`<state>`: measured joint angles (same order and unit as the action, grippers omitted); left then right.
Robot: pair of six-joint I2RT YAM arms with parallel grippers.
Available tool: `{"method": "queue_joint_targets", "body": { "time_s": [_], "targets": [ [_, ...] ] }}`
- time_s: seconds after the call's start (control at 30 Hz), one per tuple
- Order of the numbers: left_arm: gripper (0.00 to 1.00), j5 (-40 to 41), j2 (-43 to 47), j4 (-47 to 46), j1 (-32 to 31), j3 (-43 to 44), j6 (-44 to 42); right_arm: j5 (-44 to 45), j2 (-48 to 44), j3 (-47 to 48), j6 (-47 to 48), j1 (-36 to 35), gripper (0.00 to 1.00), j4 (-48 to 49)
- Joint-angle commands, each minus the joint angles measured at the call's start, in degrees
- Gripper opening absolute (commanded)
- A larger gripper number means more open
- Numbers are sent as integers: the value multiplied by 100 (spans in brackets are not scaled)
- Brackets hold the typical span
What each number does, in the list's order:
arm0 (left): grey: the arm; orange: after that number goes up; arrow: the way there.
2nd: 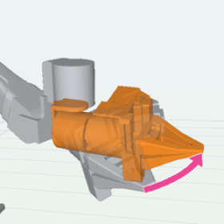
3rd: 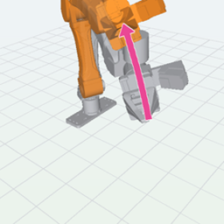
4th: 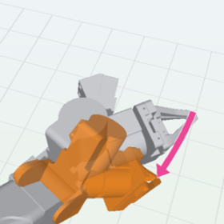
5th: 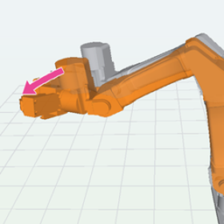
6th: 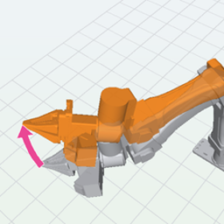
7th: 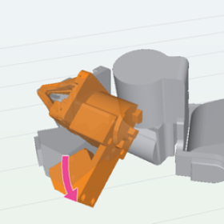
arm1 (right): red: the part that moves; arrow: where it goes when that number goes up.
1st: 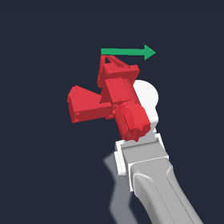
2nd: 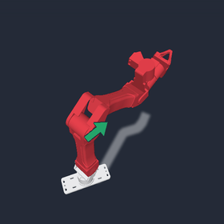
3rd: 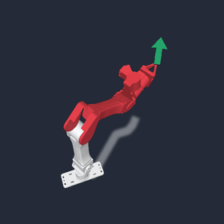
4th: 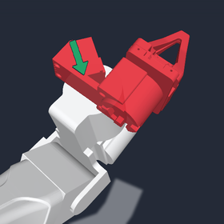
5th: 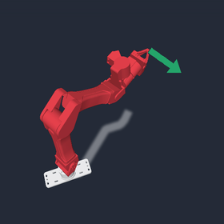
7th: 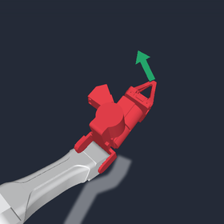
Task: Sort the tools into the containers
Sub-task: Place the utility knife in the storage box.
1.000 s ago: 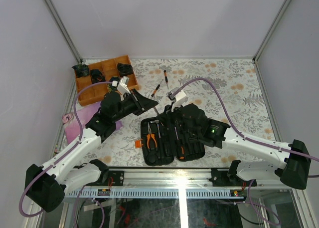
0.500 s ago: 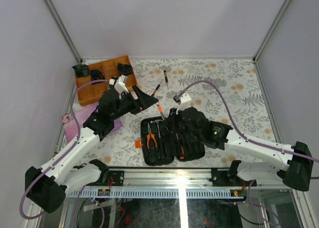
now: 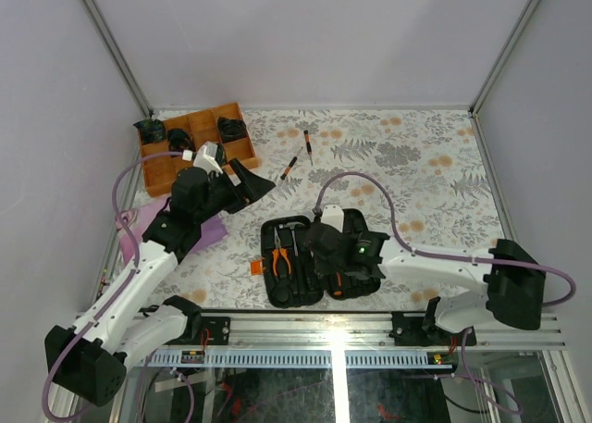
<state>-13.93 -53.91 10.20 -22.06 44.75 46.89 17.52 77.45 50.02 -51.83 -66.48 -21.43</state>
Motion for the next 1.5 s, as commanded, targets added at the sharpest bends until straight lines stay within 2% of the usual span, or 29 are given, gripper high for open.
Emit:
{"method": "queue_joint_targets", "body": {
  "time_s": [0.0, 0.17, 0.6, 1.2, 1.4, 1.47],
  "targets": [
    [80, 165, 122, 22, 37, -172, -189, 76, 440, 559, -316, -32, 0, -555],
    [80, 179, 118, -62, 58, -299, -186, 23, 825, 769, -272, -13, 0, -771],
    [80, 33, -106, -79, 171, -213, -382, -297, 1347, 1068, 24, 473, 0, -471],
    [80, -175, -152, -42, 324, -215, -437, -484, 1750, 1268, -65, 497, 0, -714],
    [80, -241, -185, -75, 343, -224, -418, -385, 1949, 1391, 35, 504, 8, -795],
    [80, -242, -190, -56, 351, -220, -425, -335, 1988, 1446, 63, 504, 14, -849]
  ]
}}
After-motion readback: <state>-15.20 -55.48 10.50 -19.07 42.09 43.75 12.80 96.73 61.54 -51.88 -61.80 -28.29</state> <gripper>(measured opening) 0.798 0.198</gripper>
